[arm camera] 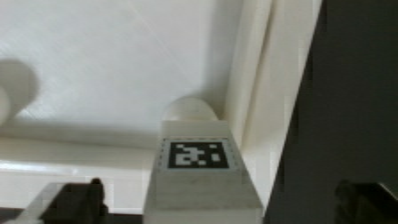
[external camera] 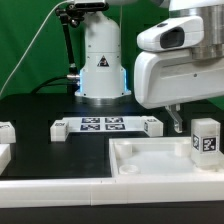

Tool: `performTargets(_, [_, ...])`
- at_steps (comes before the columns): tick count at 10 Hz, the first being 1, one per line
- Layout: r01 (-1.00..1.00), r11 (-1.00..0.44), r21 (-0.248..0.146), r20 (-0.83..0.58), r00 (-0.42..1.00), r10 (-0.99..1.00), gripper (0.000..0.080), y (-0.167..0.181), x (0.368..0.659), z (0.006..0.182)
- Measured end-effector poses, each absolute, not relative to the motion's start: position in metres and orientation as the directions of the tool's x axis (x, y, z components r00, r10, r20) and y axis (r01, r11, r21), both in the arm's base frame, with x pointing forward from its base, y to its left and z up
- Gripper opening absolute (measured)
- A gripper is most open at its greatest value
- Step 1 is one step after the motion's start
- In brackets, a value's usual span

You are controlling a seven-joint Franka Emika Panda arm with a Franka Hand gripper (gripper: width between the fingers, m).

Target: Assemble one leg

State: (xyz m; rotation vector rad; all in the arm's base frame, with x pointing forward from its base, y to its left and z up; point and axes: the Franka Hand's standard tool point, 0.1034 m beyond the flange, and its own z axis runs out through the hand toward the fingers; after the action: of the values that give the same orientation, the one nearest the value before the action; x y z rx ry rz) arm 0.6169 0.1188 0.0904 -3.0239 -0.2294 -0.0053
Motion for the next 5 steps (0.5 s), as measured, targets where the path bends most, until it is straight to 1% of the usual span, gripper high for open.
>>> performTargets(1, [0.151, -0.983, -0.104, 0.045, 0.988, 0.147, 0.0649, 0.1186, 0.6216, 0.0906])
performTargets(3, [0.151, -0.983, -0.104, 0.042, 0.988, 0.147, 0.0649, 0.1184, 0.6202, 0.0893])
performTargets(5, [0.151, -0.983, -0.104, 0.042, 0.988, 0.147, 0.0381, 0.1184, 0.6201, 0.0891])
